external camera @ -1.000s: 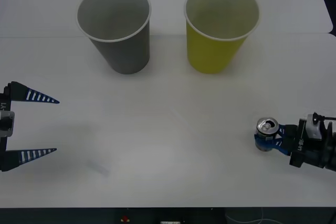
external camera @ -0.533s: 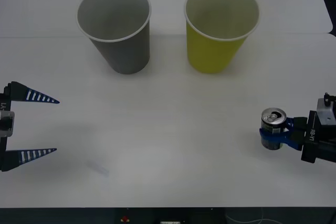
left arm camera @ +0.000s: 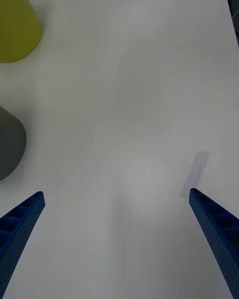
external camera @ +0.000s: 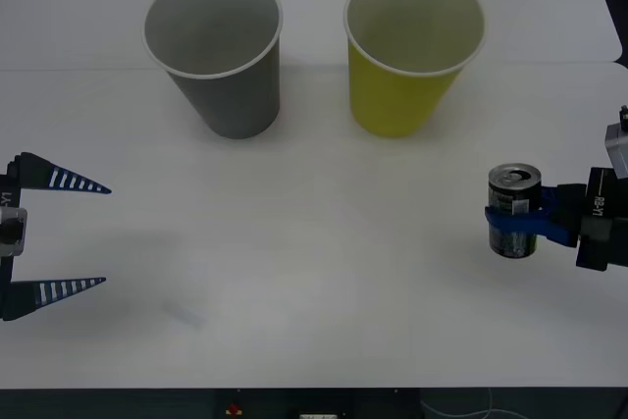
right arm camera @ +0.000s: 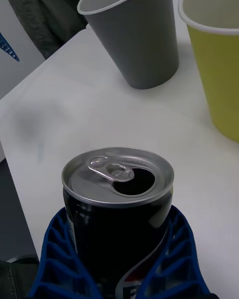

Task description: Put the can into the green bin and the plastic bottle into the gray bin

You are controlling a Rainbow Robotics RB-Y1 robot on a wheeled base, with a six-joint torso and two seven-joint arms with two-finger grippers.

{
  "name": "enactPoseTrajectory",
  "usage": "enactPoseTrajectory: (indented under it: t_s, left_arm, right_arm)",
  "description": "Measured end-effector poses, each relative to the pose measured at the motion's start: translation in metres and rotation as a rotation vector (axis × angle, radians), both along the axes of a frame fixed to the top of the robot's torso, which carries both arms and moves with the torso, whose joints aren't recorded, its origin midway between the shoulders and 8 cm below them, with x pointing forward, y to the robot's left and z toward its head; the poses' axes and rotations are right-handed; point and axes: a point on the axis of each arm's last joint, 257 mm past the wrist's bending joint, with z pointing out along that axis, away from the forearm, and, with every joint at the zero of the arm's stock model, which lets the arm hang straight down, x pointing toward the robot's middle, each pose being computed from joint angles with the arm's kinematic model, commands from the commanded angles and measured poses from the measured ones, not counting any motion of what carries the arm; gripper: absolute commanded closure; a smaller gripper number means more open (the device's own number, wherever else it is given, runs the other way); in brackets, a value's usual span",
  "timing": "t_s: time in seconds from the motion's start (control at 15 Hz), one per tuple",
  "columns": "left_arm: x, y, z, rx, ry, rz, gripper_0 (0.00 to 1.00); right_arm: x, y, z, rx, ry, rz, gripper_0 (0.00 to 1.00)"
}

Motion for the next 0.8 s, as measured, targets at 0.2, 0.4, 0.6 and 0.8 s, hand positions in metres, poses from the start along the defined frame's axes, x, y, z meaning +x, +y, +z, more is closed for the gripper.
enactPoseTrajectory:
  t_s: [0.2,0.4,0.6,0.8]
  left_arm:
    - [0.0,0.0,0.0,0.0,0.0,0.0,0.0]
    - [0.0,0.0,0.0,0.0,0.0,0.0,0.0]
    - [0.0,0.0,0.0,0.0,0.0,0.0,0.0]
    - [0.0,0.0,0.0,0.0,0.0,0.0,0.0]
  right_arm:
    - [-0.001,0.006,0.039,-0.003,0.04,-0.039,1.0]
    - [0.004,0.017,0.073,0.02,0.085,-0.086,1.0]
    - [0.018,0.023,0.1,0.02,0.106,-0.137,1.0]
    - [0.034,0.021,0.122,-0.019,0.088,-0.159,1.0]
